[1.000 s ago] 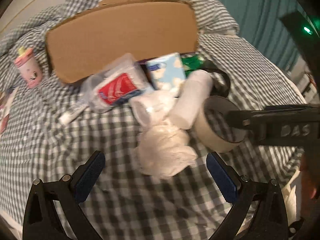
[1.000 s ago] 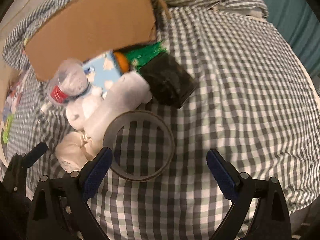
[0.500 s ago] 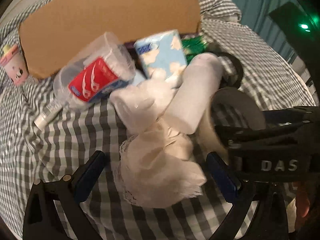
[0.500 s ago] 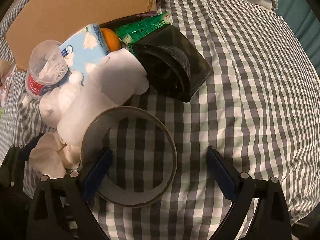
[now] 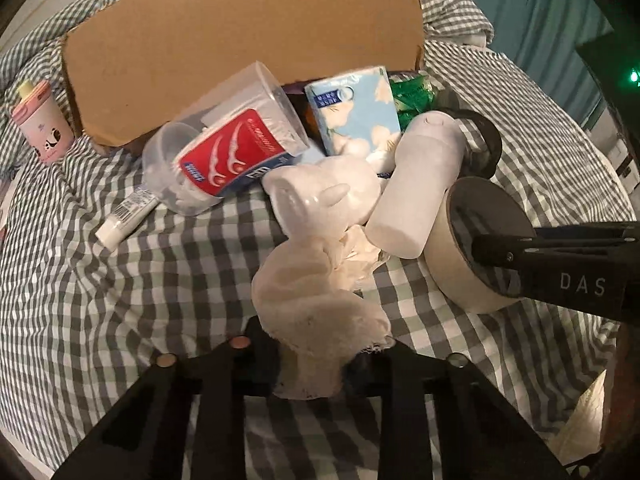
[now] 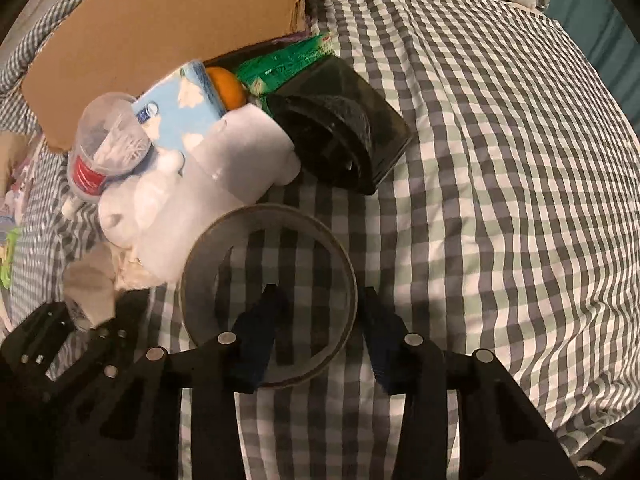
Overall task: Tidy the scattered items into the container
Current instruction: 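Grasp the white lace cloth with left tool while right grasps the tape roll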
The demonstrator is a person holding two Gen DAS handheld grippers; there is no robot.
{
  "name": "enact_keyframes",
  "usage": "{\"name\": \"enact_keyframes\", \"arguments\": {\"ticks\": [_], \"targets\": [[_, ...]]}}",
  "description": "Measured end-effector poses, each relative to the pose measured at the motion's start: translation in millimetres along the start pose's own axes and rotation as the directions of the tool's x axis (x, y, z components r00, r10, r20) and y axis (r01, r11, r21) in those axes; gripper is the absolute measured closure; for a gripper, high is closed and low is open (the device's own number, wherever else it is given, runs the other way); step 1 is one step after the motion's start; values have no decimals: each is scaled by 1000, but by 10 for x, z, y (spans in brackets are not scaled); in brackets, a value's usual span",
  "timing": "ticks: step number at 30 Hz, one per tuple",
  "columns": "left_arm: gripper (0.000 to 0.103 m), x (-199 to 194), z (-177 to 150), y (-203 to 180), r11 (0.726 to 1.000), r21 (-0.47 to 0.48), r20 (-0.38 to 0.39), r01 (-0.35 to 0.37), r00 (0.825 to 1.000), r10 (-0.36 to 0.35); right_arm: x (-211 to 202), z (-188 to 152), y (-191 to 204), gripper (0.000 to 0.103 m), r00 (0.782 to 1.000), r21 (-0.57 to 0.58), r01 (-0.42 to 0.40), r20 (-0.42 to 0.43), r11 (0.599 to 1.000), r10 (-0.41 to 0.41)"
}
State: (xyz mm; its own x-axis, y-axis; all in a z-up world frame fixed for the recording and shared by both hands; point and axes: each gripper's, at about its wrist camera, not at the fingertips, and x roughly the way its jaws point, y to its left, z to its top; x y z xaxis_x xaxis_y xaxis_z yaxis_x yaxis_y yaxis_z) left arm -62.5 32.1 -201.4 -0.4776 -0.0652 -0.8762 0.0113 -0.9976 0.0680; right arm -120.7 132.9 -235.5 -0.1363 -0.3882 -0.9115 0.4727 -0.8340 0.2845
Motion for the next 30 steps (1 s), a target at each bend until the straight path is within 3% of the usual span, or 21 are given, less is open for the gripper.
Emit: {"name": "enact_keyframes", "arguments": {"ticks": [2, 3, 5, 8, 9, 10, 12, 15, 17, 20, 21, 22, 25, 30], "targets": [[81, -7, -10, 11, 1000, 2, -3, 0, 1000, 0, 9, -58, 38, 46, 1000, -6, 10, 2, 1000, -10], [81, -21, -14, 1, 1000, 8, -6, -3, 1000, 3, 4, -83, 59, 32, 1000, -1, 1, 8, 1000, -1], [79, -6, -27, -6, 1000, 10, -16, -9, 1000, 10, -20, -154, 127, 24, 1000, 1, -4, 24, 1000, 4], [47, -17, -52, 21, 1000, 6, -15, 6, 1000, -6, -61, -212, 175, 17, 999, -28, 25, 40, 999, -24], [30, -12, -38, 21, 1000, 4, -12, 12, 1000, -12, -51, -217, 206, 17, 999, -39, 33, 40, 999, -32], [23, -20, -34, 24, 1000, 0, -3, 12, 1000, -12, -29, -223, 243, 17, 999, -47, 37, 39, 998, -35], [21, -44, -17, 28, 1000, -4, 20, 17, 1000, -17, 28, -191, 313, 17, 998, -51, 34, 48, 998, -32], [21, -3, 32, 41, 1000, -6, 33, -4, 999, 5, 119, -122, 457, 16, 995, -69, 60, 81, 996, -54], [21, 53, 58, 46, 1000, -4, 25, -8, 1000, 8, 274, -74, 562, 16, 994, -95, 101, 59, 990, -95], [35, 173, 99, 26, 1000, 2, 0, -7, 1000, 7, 350, -108, 594, 16, 996, -85, 81, 49, 993, -77], [42, 175, 95, 17, 1000, 7, 10, -10, 1000, 10, 347, -116, 605, 20, 996, -79, 72, 48, 994, -68], [54, 163, 98, 15, 1000, 15, 15, -6, 1000, 6, 332, -126, 617, 34, 997, -72, 66, 51, 995, -63], [73, 108, 107, 34, 1000, 25, 18, -14, 1000, 14, 254, -163, 696, 59, 998, -71, 39, 55, 997, -36], [75, 97, 102, 22, 1000, 20, 6, -7, 1000, 7, 221, -264, 796, 61, 998, -79, 38, 44, 996, -34]]}}
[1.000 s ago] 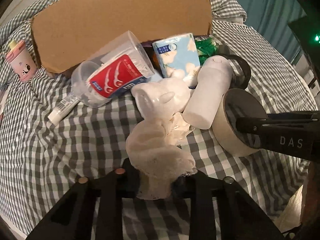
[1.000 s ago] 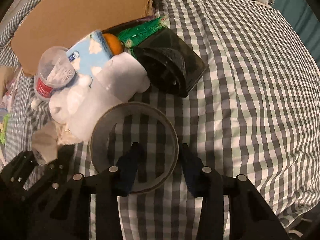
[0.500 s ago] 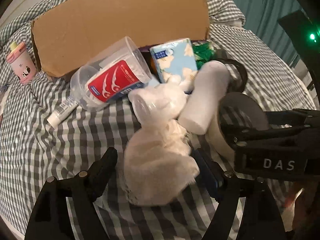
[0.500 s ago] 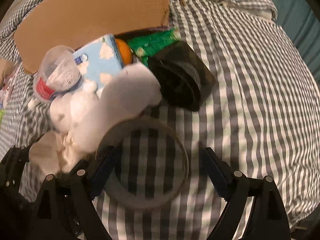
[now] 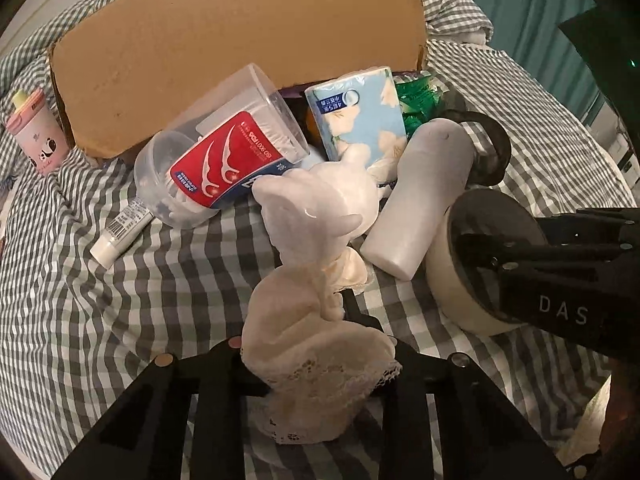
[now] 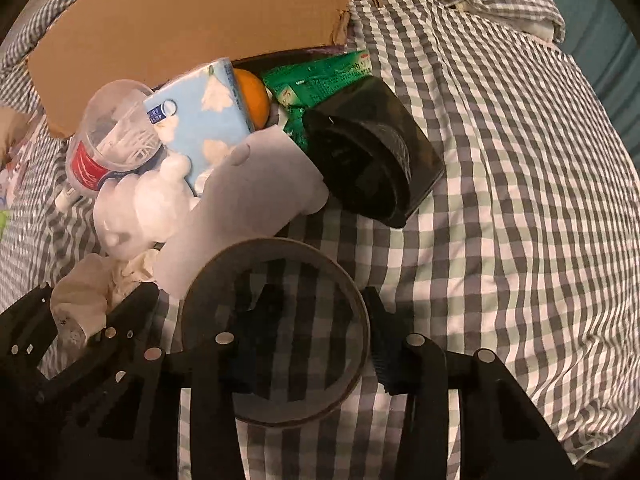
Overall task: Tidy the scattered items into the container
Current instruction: 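Grasp the white lace cloth with left tool while right grasps the tape roll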
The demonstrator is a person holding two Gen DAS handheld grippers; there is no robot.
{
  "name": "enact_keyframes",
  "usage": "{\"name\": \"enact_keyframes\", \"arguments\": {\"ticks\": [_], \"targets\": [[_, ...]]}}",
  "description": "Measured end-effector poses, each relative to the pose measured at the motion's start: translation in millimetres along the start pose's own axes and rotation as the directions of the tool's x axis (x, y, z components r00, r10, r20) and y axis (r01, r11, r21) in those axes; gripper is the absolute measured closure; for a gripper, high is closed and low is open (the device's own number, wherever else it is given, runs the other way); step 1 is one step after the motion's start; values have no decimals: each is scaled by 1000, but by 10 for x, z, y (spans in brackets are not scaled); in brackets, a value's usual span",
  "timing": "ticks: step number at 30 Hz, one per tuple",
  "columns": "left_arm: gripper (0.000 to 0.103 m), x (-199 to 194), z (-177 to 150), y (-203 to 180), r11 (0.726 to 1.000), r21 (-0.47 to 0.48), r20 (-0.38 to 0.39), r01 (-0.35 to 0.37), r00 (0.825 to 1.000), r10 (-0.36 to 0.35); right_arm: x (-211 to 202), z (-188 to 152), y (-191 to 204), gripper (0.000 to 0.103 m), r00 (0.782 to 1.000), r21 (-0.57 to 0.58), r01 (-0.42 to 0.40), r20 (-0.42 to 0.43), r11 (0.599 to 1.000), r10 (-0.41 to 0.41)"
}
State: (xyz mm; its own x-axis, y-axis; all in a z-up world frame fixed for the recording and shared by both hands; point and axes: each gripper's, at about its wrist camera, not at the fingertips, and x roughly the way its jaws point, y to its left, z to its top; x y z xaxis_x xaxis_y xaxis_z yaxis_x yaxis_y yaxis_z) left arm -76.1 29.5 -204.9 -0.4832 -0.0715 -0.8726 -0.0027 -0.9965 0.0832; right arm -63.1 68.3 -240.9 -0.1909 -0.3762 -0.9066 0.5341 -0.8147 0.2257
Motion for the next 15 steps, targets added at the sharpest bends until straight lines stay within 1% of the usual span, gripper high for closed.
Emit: {"name": "enact_keyframes", "arguments": {"ticks": [1, 2, 3, 4, 5, 6, 7, 8, 11, 12, 13, 15], "targets": [[75, -1, -6, -6, 1000, 1, -1, -2, 1000, 2, -56, -64, -55, 54, 1000, 0, -2, 2, 1000, 2], [75, -7, -20, 1, 1000, 2, -4, -3, 1000, 3, -126, -169, -90, 43, 1000, 2, -6, 2, 1000, 6], [75, 3, -16, -10, 1000, 5, -6, -4, 1000, 4, -144, -206, -79, 13, 1000, 10, -7, 5, 1000, 7], [75, 1, -24, -6, 1000, 5, -6, -4, 1000, 4, -245, -257, -182, 6, 1000, 19, 0, 16, 1000, 0], [75, 1, -27, -9, 1000, 6, -7, -5, 1000, 5, -338, -349, -278, 6, 999, 23, 1, 47, 1000, -2], [74, 1, -29, -9, 1000, 6, -7, -4, 1000, 4, -405, -405, -276, 6, 997, 21, -17, 76, 1000, 16], [74, -3, -33, -5, 1000, 5, -7, -3, 1000, 3, -444, -442, -269, 6, 996, 16, -38, 86, 999, 36], [73, -7, -41, -1, 1000, 4, -8, -2, 1000, 2, -461, -463, -255, 6, 995, 9, -48, 83, 999, 47], [73, -12, -67, 28, 1000, 0, -10, 1, 1000, -1, -442, -480, -154, 5, 998, -18, 18, 61, 1000, -17], [73, -4, -58, 24, 1000, 1, -10, 1, 1000, -1, -405, -473, -31, 5, 999, -16, 16, 53, 1000, -15], [73, -8, -66, 28, 1000, 2, -10, 0, 1000, 0, -275, -463, 153, 5, 999, -5, 0, 42, 1000, 1], [73, -1, -64, 28, 1000, 4, -11, -1, 1000, 1, -206, -481, 243, 5, 1000, 8, -18, 22, 1000, 18]]}}
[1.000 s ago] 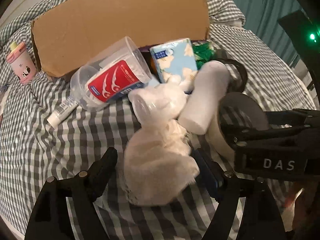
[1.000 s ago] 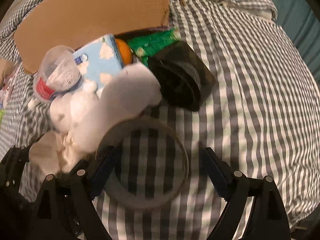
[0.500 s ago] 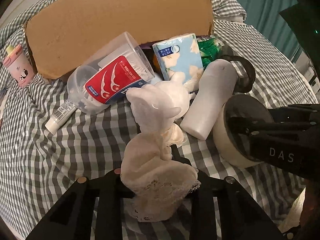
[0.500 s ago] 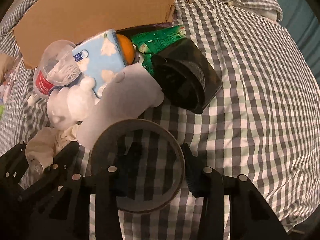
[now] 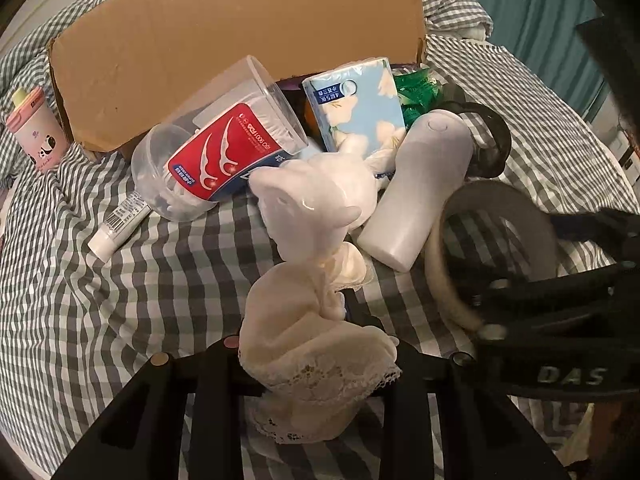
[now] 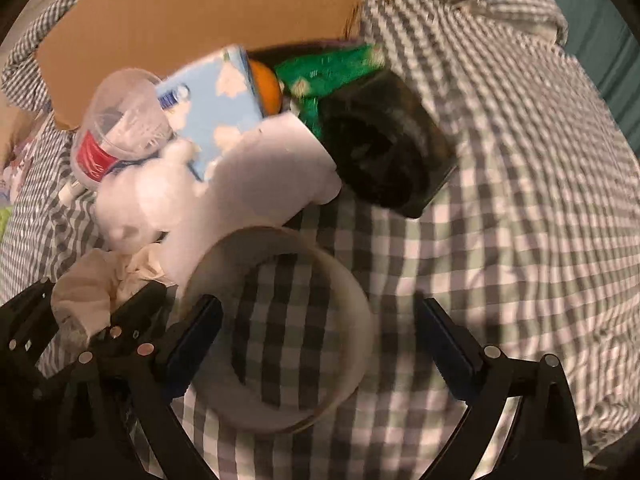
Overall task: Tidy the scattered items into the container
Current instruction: 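Grasp the white lace cloth with left tool while right grasps the tape roll, then lift cloth and tape roll into the cardboard box and open both tools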
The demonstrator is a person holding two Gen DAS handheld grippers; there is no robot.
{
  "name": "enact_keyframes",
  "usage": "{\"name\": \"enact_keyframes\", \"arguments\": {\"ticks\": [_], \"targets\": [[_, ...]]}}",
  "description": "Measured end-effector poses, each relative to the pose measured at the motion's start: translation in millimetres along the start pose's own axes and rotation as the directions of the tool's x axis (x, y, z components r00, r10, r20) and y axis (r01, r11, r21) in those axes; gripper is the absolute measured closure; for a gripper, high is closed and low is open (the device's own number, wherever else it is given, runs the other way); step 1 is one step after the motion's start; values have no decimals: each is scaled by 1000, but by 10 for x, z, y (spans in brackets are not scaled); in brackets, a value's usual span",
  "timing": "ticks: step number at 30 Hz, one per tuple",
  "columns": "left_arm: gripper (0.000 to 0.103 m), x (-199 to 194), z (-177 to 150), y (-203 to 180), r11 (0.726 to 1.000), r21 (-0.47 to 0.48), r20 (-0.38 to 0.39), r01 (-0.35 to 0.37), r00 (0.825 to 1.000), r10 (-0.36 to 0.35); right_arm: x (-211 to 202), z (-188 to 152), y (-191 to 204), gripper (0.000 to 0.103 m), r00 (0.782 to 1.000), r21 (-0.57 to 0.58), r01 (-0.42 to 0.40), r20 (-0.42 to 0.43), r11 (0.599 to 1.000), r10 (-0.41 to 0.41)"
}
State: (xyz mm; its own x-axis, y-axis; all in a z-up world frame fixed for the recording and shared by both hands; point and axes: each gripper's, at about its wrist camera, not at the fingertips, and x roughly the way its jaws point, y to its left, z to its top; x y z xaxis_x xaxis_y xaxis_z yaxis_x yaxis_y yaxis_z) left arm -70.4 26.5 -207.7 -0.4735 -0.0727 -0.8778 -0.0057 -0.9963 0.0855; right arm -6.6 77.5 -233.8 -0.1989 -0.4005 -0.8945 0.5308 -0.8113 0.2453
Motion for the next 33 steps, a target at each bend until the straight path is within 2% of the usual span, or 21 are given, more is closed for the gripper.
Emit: {"name": "enact_keyframes", "arguments": {"ticks": [2, 5, 9, 10, 11, 13, 14, 15, 16, 17, 18, 21, 24, 25, 28, 29, 33], "targets": [[71, 13, 3, -4, 1000, 2, -3, -2, 1000, 2, -34, -31, 52, 5, 1000, -2, -15, 4, 1000, 15], [71, -10, -33, 21, 1000, 8, -2, -3, 1000, 3, -150, -99, 104, 5, 996, 43, -87, 21, 995, 86], [70, -13, -43, 10, 1000, 5, 1, -3, 1000, 3, -129, -115, 126, 5, 996, 49, -93, 18, 994, 92], [70, 52, 31, -93, 1000, 7, 3, -6, 1000, 6, -102, -121, 140, 10, 996, 62, -89, 16, 994, 88], [70, 47, 24, -103, 1000, 10, 5, -8, 1000, 8, -91, -143, 152, 16, 997, 81, -81, 17, 993, 80], [70, 41, 16, -103, 1000, 7, 9, -3, 1000, 3, -123, -188, 251, 57, 1000, 80, -16, 27, 997, 14], [70, 43, 19, -93, 1000, 4, 9, 1, 1000, -1, -129, -152, 216, 65, 999, 66, -15, 33, 998, 13], [71, 43, 18, -89, 1000, 1, 9, 5, 1000, -5, -157, -156, 252, 78, 999, 56, -25, 31, 998, 24], [71, 40, 18, -94, 1000, 0, 10, 6, 1000, -6, -189, -168, 293, 85, 1000, 52, -2, 31, 999, 0], [72, 34, 17, -101, 1000, 0, 13, 5, 1000, -5, -189, -110, 189, 87, 999, 53, -2, 34, 999, 0], [75, 32, 19, -103, 1000, 1, 15, 2, 1000, -2, -207, -73, 140, 94, 999, 59, -8, 42, 998, 6], [81, 16, 29, -97, 1000, -8, 17, -2, 1000, 2, -292, -86, 120, 94, 998, 73, -17, 57, 997, 12], [83, -24, 39, -72, 1000, -11, 17, -8, 1000, 8, -408, -83, -34, 94, 997, 82, -9, 81, 997, 3], [83, -47, 48, -78, 1000, -11, 18, -12, 1000, 12, -431, -33, -229, 94, 996, 81, -15, 93, 997, 7], [83, -126, 72, -86, 1000, -4, 34, -18, 999, 18, -742, 131, -428, 94, 992, 74, -24, 124, 997, 15], [83, -148, 82, -94, 1000, -1, 38, -19, 999, 19, -690, 216, -646, 94, 992, 73, -28, 128, 997, 18], [84, -257, 101, -112, 999, 30, 54, -26, 998, 24, -909, 289, -791, 94, 988, 68, -27, 155, 997, 16]]}}
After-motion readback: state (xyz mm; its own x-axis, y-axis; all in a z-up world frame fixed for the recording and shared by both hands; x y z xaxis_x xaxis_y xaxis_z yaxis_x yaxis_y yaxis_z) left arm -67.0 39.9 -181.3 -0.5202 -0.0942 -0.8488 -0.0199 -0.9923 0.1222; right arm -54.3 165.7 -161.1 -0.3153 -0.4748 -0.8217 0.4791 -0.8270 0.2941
